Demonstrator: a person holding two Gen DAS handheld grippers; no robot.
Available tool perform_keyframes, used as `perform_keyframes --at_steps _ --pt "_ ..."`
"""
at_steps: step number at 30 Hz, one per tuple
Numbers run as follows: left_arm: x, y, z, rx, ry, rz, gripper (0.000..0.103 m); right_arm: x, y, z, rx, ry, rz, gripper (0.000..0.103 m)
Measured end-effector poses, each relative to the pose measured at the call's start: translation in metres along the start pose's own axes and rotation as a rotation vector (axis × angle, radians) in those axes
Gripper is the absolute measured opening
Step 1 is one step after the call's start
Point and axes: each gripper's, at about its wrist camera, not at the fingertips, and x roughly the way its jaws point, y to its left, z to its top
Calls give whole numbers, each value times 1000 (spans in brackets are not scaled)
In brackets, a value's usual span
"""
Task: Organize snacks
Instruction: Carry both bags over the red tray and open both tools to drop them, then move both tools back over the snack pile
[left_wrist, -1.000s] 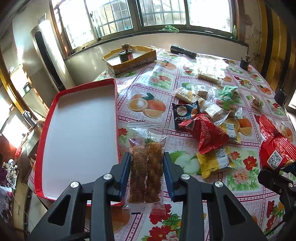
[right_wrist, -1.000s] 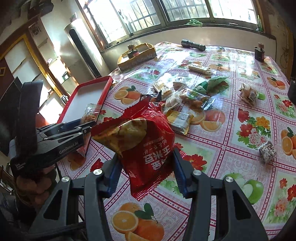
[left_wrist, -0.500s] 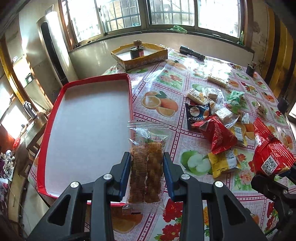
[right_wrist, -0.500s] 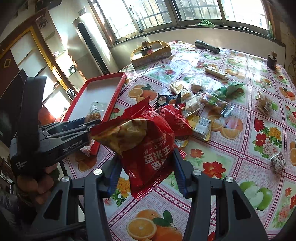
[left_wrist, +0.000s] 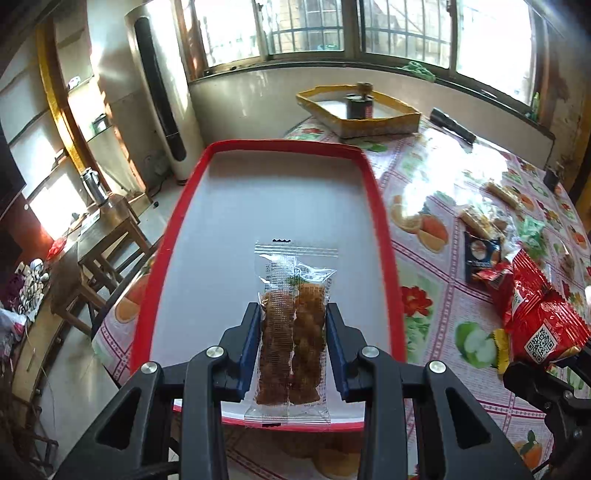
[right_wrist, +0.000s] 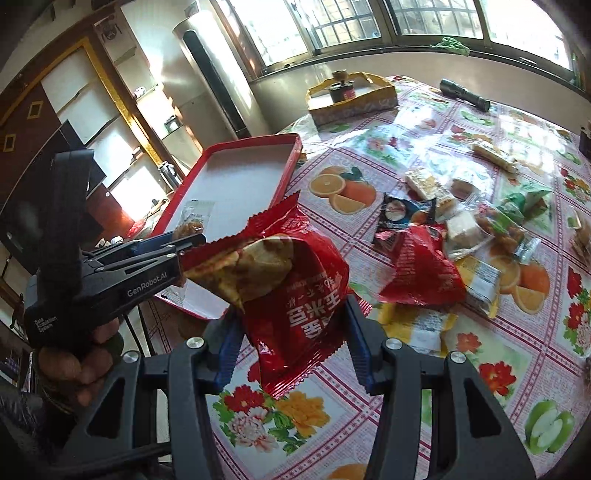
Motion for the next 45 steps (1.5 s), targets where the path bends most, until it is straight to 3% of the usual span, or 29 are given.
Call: perform_keyframes --at_steps 10,18,24,28,35,41,45 --pt "32 54 7 -121 61 62 34 75 62 41 -121 58 112 53" --pt "50 57 4 -115 94 53 34 122 90 51 -205 147 111 53" --pt "58 55 3 -97 102 66 34 140 88 48 -235 199 87 53" --pt "56 50 3 -62 90 88 36 140 91 43 -272 202 78 54" --pt "54 52 2 -59 98 52 54 138 88 38 -292 199 67 62" --pt "37 55 4 -74 64 27 63 117 89 38 -304 148 76 83" --pt "21 49 8 -70 32 22 66 99 85 36 -297 113 78 84"
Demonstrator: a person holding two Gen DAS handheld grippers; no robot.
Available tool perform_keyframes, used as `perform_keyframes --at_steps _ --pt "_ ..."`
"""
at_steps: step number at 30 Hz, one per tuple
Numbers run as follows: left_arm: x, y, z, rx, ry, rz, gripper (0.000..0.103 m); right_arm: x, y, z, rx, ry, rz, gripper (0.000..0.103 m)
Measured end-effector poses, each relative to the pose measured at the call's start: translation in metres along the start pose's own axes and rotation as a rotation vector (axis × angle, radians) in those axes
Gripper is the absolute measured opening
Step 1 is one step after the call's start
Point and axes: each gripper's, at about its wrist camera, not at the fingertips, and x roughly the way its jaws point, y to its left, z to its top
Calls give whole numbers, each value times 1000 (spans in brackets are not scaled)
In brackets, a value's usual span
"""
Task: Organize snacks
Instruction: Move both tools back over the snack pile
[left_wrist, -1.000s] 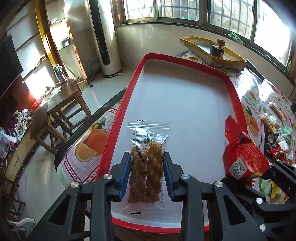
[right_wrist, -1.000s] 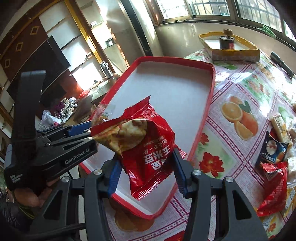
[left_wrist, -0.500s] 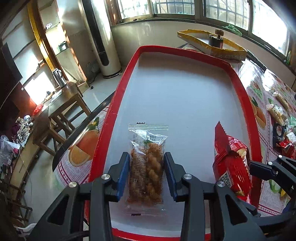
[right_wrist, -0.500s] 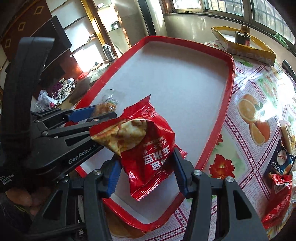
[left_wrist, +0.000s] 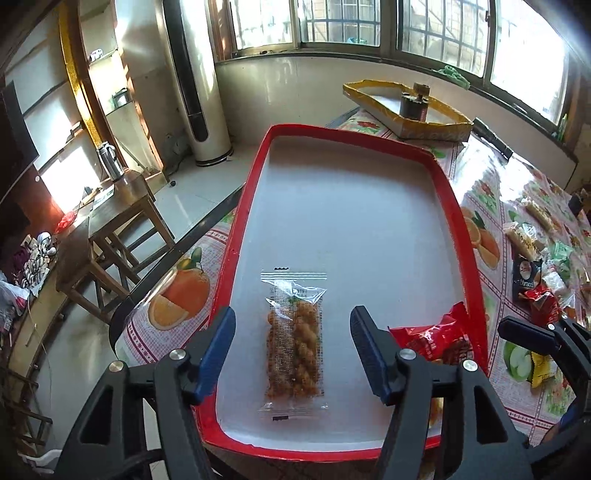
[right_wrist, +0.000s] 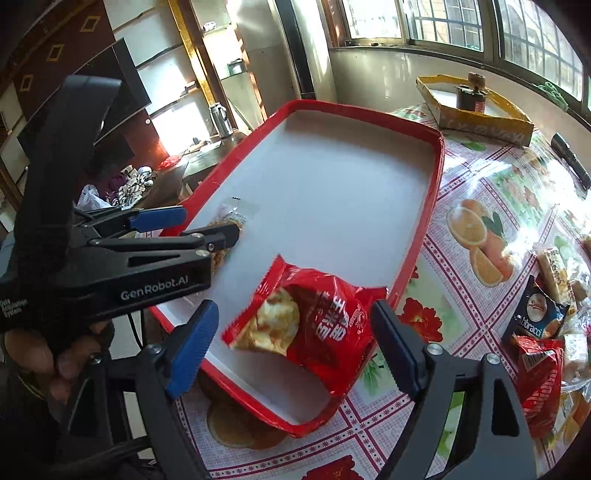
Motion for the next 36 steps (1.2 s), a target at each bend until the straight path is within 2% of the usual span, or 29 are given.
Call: perform_keyframes --at_steps 7,15,28,36 --pt "-14 -8 1 -27 -29 -4 70 -34 -17 -21 91 -72 32 85" --pt "-25 -37 -6 42 -33 -18 70 -62 -39 -45 231 -120 33 85" --pt "-36 -97 -18 172 -16 -88 71 -109 -87 -96 347 -139 -128 88" --pt "-34 -140 -25 240 39 -169 71 -137 -124 -134 459 -140 -201 88"
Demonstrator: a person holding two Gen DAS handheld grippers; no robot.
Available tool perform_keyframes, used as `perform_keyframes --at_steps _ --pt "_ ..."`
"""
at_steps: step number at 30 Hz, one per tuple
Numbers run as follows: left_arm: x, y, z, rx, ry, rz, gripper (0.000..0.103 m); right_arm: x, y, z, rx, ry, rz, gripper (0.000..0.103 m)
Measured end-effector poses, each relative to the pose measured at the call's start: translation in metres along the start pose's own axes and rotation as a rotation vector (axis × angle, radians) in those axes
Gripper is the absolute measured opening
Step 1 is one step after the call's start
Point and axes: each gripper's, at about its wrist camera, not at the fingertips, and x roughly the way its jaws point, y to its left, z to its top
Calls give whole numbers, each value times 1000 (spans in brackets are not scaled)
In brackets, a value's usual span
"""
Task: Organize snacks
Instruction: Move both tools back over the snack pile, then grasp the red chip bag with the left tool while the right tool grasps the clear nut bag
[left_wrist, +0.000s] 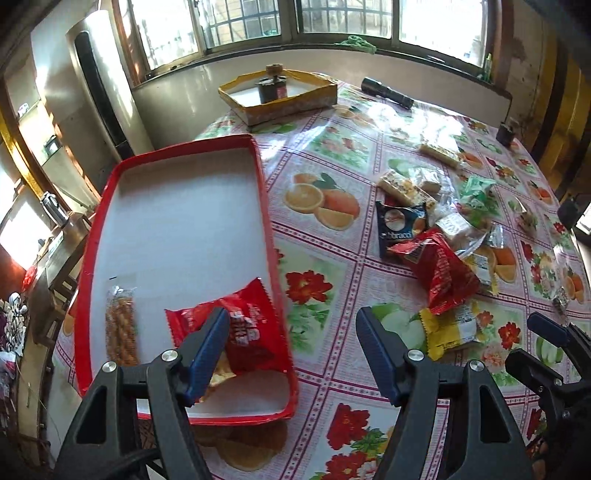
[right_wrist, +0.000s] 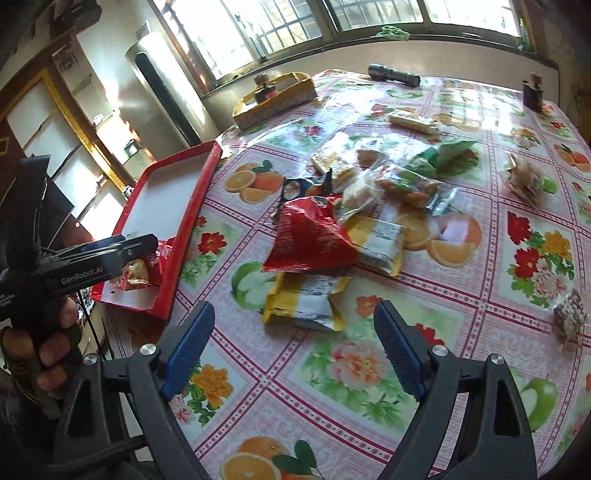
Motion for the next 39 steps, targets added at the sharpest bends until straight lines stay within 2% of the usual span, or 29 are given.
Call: perform_keyframes --at_steps 14,18,24,28,34,39 --pt "19 -55 21 7 94 -187 71 -27 -43 -8 64 -29 -83 88" --pt "25 -68 29 5 114 -222 71 -40 -62 -7 76 -49 -131 89" --pt "42 -83 44 -7 146 -254 71 -57 -103 -5 92 -60 -229 90" --pt "59 -90 49 -34 192 -282 71 -61 -125 0 60 -43 -283 90" --pt "83 -102 50 -47 254 -276 71 -58 -135 7 -17 -26 -306 91" --pt "96 -105 48 -38 278 -265 70 -44 -150 6 -19 26 -327 91"
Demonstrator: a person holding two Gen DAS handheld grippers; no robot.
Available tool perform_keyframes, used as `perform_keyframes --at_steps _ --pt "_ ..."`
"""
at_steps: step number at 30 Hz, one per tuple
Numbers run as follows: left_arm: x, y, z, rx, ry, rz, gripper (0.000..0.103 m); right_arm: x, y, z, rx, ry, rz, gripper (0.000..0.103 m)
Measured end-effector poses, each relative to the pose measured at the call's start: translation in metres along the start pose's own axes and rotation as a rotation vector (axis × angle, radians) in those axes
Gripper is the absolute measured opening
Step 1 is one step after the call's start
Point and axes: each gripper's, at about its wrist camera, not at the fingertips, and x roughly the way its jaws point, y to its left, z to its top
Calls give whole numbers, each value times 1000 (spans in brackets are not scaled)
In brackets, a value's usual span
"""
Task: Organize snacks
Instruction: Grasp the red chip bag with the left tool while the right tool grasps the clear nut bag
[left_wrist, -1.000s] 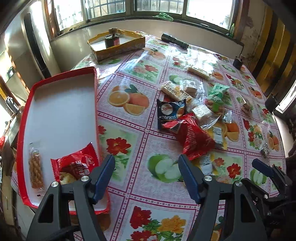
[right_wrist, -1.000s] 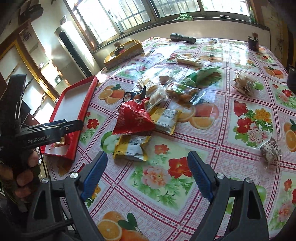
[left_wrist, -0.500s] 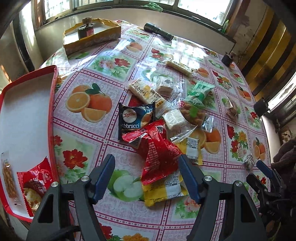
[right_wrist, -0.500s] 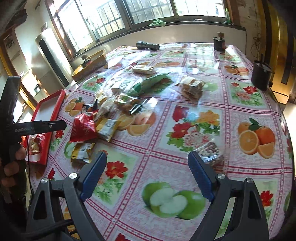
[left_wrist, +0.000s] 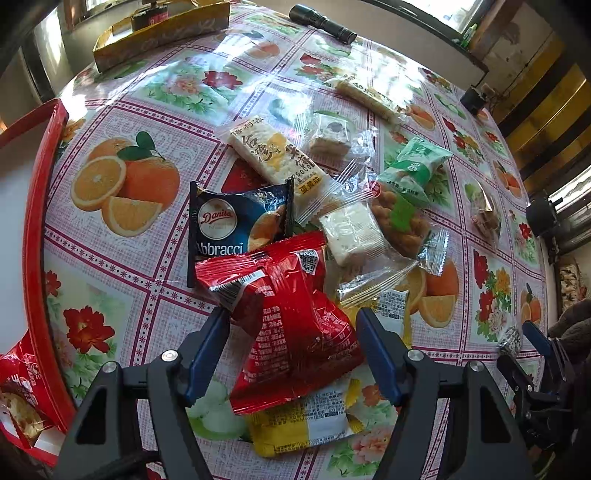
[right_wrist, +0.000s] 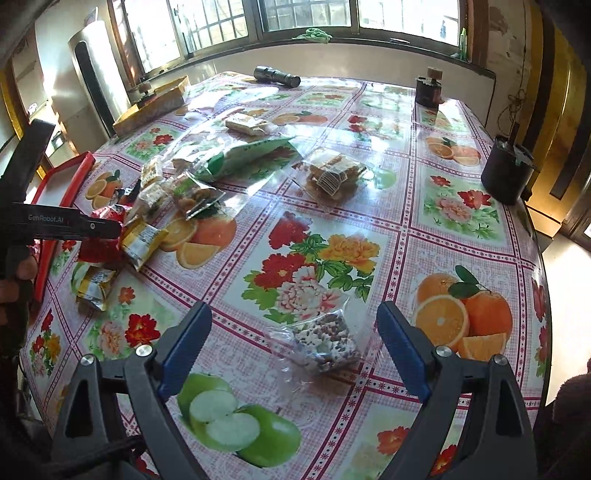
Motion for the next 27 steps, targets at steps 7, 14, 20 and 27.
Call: perform_keyframes --at_steps 7,14,20,27 --pt "2 -1 1 32 -22 -44 56 9 -6 -9 13 45 -28 70" --pt "-12 4 -4 56 -63 -43 37 2 4 -9 37 28 -12 39" --pt "-28 10 -9 65 -98 -57 36 -8 17 -9 98 -1 65 15" --pt "-36 17 -16 60 -110 -66 36 -5 20 -14 129 19 98 16"
